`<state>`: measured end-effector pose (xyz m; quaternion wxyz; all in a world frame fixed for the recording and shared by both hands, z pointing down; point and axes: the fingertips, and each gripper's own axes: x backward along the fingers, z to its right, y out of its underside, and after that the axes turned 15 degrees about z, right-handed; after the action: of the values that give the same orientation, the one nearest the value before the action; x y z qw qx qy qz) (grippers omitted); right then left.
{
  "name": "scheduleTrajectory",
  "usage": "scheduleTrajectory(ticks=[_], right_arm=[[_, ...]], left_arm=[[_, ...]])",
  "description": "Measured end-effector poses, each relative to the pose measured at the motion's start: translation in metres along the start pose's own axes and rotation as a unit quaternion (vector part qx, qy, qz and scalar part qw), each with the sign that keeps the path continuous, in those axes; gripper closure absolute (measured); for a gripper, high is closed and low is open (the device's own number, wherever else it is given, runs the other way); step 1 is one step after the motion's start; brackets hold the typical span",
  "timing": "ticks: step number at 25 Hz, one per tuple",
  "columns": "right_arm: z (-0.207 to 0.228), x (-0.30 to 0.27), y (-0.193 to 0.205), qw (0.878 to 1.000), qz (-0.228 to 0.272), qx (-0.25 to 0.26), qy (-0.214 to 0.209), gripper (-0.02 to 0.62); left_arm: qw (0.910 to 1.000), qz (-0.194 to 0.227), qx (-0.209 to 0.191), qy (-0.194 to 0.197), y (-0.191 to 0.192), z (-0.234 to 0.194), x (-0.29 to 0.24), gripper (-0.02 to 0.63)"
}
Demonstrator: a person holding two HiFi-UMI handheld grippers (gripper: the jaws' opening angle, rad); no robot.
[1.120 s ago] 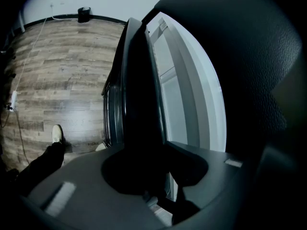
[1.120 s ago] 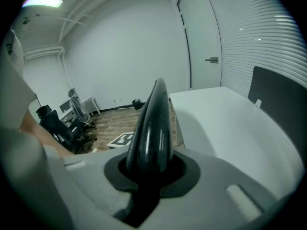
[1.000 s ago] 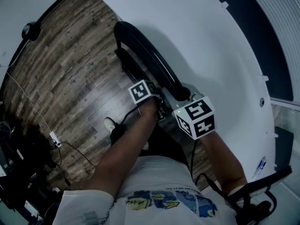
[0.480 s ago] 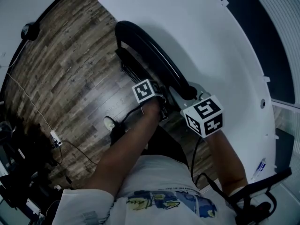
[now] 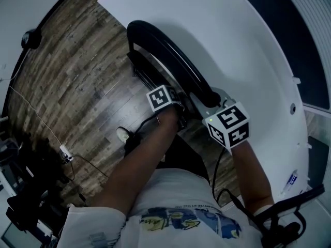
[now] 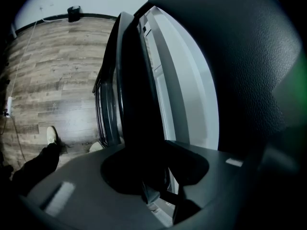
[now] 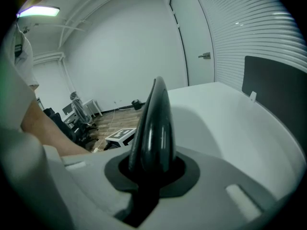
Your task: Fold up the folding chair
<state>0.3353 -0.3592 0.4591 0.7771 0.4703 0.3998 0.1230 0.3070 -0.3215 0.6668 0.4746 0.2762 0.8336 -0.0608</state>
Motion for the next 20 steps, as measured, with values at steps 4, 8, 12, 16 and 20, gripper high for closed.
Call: scheduleTrajectory(ticks=[4, 8, 12, 16, 20], right_arm=[[0.0053, 0.0018, 0.0014, 1.000, 0.004, -0.006, 0.001, 0.540], [0.0054, 0.0004, -0.0009, 1.000, 0.003, -0.006, -0.001, 0.538], [0.0049, -0.0010, -0.0005, 1.000, 0.001, -0.005, 0.000, 0.535], [0.0048, -0.0005, -0.0010, 1.000, -0.001, -0.008, -0.001, 0.528], [0.0054, 0.0006, 0.0009, 1.000, -0.011, -0.007, 0.000, 0.520]], left_arm=[[1.0000, -0.001, -0.007, -0.001, 0.0017, 0.0026, -0.0030, 0.453], [0.9998, -0.008, -0.016, 0.001, 0.0001, 0.0026, -0.0023, 0.447], [0.9991, -0.015, -0.029, 0.026, -0.0015, 0.0028, -0.0033, 0.430], [0.9974, -0.003, -0.048, 0.054, -0.0048, 0.0049, -0.0036, 0.419], [0.9962, -0.002, -0.062, 0.060, -0.0049, 0.0035, -0.0025, 0.389]])
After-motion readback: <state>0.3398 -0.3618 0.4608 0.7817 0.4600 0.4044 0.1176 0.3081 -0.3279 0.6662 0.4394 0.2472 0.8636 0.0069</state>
